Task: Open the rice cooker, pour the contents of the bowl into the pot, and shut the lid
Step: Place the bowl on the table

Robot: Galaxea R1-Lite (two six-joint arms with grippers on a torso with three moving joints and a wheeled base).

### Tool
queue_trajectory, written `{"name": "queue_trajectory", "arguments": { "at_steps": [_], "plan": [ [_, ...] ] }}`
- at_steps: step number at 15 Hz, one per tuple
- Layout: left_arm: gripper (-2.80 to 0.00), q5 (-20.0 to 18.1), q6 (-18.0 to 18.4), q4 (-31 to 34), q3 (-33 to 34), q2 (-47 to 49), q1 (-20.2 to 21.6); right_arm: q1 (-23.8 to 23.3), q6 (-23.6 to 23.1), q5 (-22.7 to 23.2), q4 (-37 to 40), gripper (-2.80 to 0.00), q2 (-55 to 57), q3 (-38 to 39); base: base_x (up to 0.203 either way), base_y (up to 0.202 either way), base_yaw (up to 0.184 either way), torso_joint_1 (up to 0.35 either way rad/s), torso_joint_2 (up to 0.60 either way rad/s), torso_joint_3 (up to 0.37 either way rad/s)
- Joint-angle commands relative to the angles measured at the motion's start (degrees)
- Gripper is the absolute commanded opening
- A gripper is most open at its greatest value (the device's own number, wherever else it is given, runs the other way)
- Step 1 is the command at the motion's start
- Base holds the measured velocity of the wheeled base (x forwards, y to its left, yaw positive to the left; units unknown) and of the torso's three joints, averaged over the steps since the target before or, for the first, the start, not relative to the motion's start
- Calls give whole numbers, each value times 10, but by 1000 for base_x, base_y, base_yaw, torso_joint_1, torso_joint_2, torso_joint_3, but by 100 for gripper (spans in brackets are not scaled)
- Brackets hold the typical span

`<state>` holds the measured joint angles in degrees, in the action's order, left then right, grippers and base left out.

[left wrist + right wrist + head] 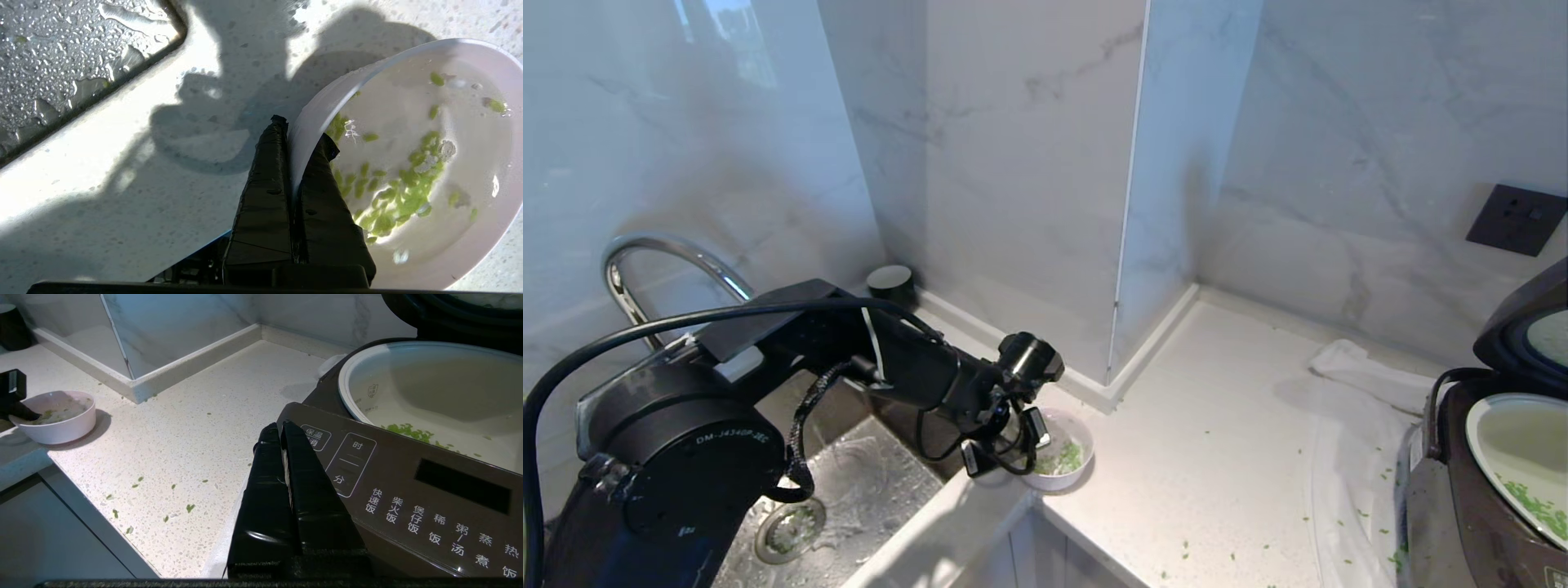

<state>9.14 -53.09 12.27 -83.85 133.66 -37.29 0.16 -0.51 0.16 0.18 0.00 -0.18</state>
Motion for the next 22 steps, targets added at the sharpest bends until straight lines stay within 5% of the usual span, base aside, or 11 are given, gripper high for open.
{"name": "queue_trajectory", "arguments": {
  "at_steps": [1,4,5,6,14,22],
  "plan": [
    [-280,3,-3,2,-14,9,-3,0,0,0,0,-280,1,0,0,0,0,0,0,0],
    [-280,3,-7,2,-14,9,-6,0,0,0,0,-280,0,0,0,0,0,0,0,0],
    [-53,3,-7,1,-14,9,-6,0,0,0,0,-280,0,0,0,0,0,0,0,0],
    [0,3,-8,2,-14,10,-5,0,0,0,0,-280,0,0,0,0,0,0,0,0],
    [0,3,-15,14,5,-37,6,0,0,0,0,-280,1,0,0,0,0,0,0,0],
    [0,-18,-13,45,105,-166,74,0,0,0,0,-280,0,0,0,0,0,0,0,0]
  ]
}}
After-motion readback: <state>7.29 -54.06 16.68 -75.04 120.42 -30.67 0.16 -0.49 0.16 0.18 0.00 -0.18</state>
